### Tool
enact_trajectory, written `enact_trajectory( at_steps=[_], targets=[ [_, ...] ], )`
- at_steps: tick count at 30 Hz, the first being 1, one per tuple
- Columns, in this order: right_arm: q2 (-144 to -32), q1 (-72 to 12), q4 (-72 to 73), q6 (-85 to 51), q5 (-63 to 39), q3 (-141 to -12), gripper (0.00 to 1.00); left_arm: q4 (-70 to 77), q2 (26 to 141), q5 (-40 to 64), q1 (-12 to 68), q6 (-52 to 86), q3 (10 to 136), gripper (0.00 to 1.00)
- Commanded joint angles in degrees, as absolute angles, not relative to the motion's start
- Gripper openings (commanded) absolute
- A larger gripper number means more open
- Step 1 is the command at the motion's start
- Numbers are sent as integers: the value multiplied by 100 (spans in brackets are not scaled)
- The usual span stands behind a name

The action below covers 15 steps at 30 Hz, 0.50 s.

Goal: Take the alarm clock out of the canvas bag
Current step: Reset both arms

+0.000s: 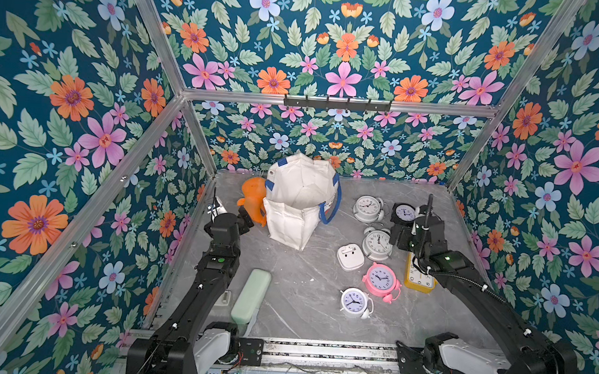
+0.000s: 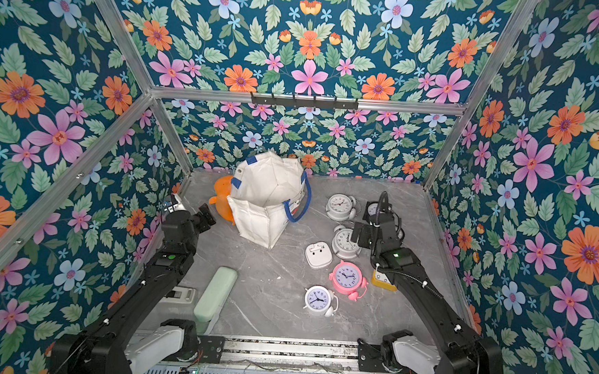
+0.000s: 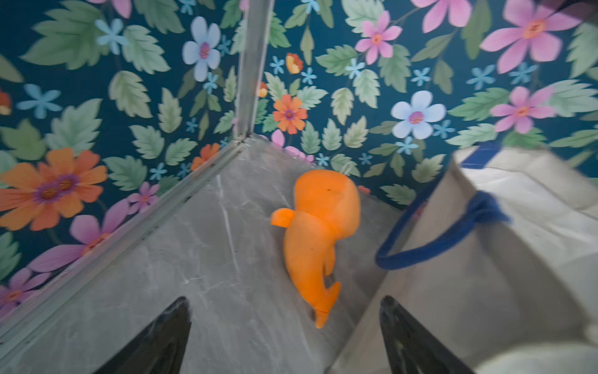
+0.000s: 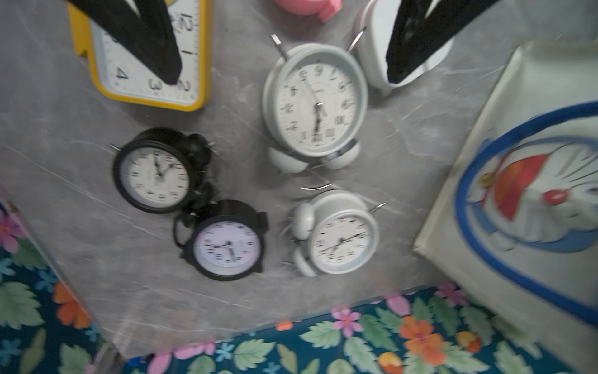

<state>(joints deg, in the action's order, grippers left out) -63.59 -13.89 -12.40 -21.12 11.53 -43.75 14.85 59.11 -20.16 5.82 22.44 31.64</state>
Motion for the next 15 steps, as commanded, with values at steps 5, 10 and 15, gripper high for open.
enact_trajectory(
  at_steps=[5, 10, 15],
  targets=[
    [-6222, -935, 653, -1650, 1964, -3228, 99, 3965, 6433, -3377, 530, 1283, 1860, 99],
    [-6449, -815, 1861, -1137, 2236, -2592, 99, 4632, 7092, -3505, 349, 1183, 1582, 100],
    [-7041, -537, 2697, -925, 2021, -2303, 99, 5703, 7772, -2931, 260, 1047, 1390, 99]
  ],
)
